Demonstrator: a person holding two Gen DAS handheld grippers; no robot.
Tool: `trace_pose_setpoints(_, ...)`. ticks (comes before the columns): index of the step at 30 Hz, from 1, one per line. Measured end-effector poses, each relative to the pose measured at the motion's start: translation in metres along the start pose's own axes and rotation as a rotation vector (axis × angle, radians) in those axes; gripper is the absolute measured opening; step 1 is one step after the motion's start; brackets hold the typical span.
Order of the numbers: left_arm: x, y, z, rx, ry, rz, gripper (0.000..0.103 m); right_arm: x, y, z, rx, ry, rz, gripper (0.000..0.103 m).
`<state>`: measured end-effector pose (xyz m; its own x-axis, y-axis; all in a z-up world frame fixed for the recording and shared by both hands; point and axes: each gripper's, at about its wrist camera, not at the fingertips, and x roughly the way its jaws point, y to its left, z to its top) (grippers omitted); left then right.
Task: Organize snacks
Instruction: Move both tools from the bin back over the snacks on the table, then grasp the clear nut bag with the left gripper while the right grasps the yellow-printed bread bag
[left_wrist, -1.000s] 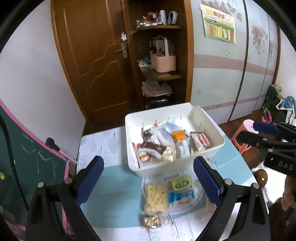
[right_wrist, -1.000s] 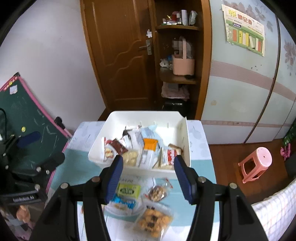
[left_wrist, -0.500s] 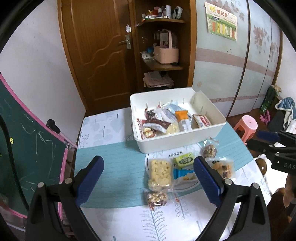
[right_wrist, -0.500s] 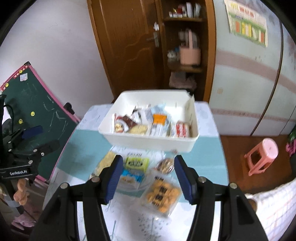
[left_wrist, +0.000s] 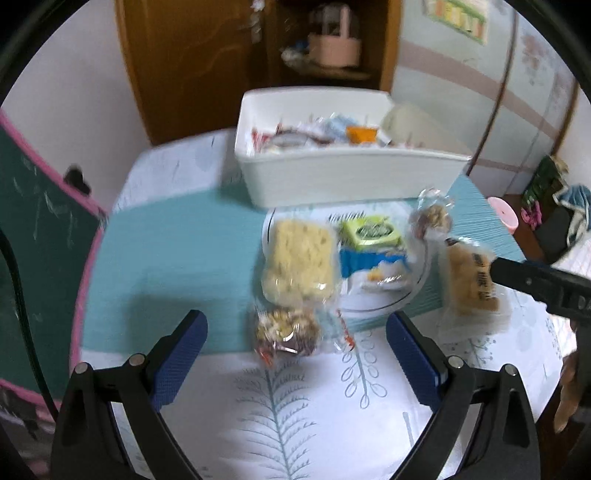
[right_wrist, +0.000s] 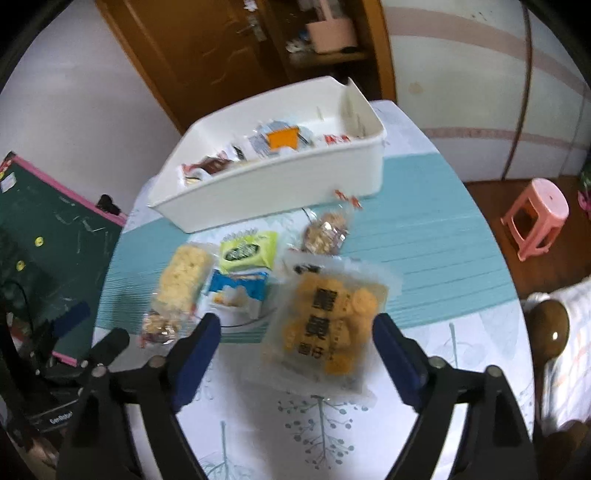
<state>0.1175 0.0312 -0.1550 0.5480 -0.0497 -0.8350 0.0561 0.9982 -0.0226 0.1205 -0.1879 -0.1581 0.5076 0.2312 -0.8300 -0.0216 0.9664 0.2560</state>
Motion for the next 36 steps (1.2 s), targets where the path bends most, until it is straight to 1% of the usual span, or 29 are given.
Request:
trace_pose_setpoints(3, 0.02, 0.006, -0.008, -0.059, 0.041, -0.016, 0.097, 0.014, -0.005, -0.004, 0.023, 0.02, -0.043, 0.094)
trace_pose_setpoints(5, 0.029, 0.007, -0.011, -0.067, 0.051, -0.01, 0.097, 0.027, -0.006, -0.006, 0.034, 0.053, -0.078, 0.095)
trace_pose_setpoints(8, 0.038, 0.006, -0.014, -0.08, 0.062, -0.007, 0.097, 0.041, -0.005, -0.007, 0.038, 0.082, -0.101, 0.095)
trace_pose_setpoints(12, 0.05, 0.005, -0.014, -0.114, 0.088, 0.004, 0.097, 0.055, 0.001, -0.007, 0.016, 0.113, -0.114, 0.095)
trace_pose_setpoints(16, 0.063, 0.005, -0.017, -0.132, 0.12, 0.023, 0.097, 0.066, 0.01, -0.008, -0.031, 0.14, -0.171, 0.095)
trace_pose_setpoints(18, 0.069, 0.006, -0.019, -0.14, 0.131, 0.038, 0.087, 0.07, 0.011, -0.009, -0.047, 0.152, -0.19, 0.095)
trace_pose_setpoints(20, 0.072, 0.009, -0.02, -0.15, 0.132, 0.033, 0.081, 0.073, 0.011, -0.011, -0.06, 0.165, -0.19, 0.095)
trace_pose_setpoints(21, 0.071, 0.009, -0.02, -0.149, 0.122, 0.037, 0.073, 0.074, 0.011, -0.012, -0.063, 0.171, -0.19, 0.095)
trace_pose_setpoints(22, 0.071, 0.008, -0.019, -0.146, 0.118, 0.035, 0.07, 0.074, 0.012, -0.012, -0.067, 0.168, -0.193, 0.095)
trace_pose_setpoints(24, 0.069, 0.008, -0.018, -0.142, 0.108, 0.043, 0.057, 0.073, 0.012, -0.014, -0.069, 0.161, -0.194, 0.093)
trace_pose_setpoints(25, 0.068, 0.008, -0.018, -0.144, 0.103, 0.045, 0.054, 0.074, 0.016, -0.015, -0.07, 0.155, -0.194, 0.09)
trace_pose_setpoints(27, 0.067, 0.01, -0.018, -0.149, 0.094, 0.04, 0.05, 0.072, 0.018, -0.016, -0.071, 0.144, -0.2, 0.086)
trace_pose_setpoints(32, 0.064, 0.008, -0.019, -0.123, 0.087, 0.058, 0.048, 0.065, 0.018, -0.019, -0.073, 0.13, -0.189, 0.08)
trace_pose_setpoints(33, 0.062, 0.007, -0.019, -0.116, 0.085, 0.061, 0.046, 0.063, 0.018, -0.02, -0.077, 0.125, -0.186, 0.08)
trace_pose_setpoints(36, 0.058, 0.007, -0.022, -0.118, 0.089, 0.042, 0.045, 0.055, 0.018, -0.025, -0.069, 0.121, -0.163, 0.078)
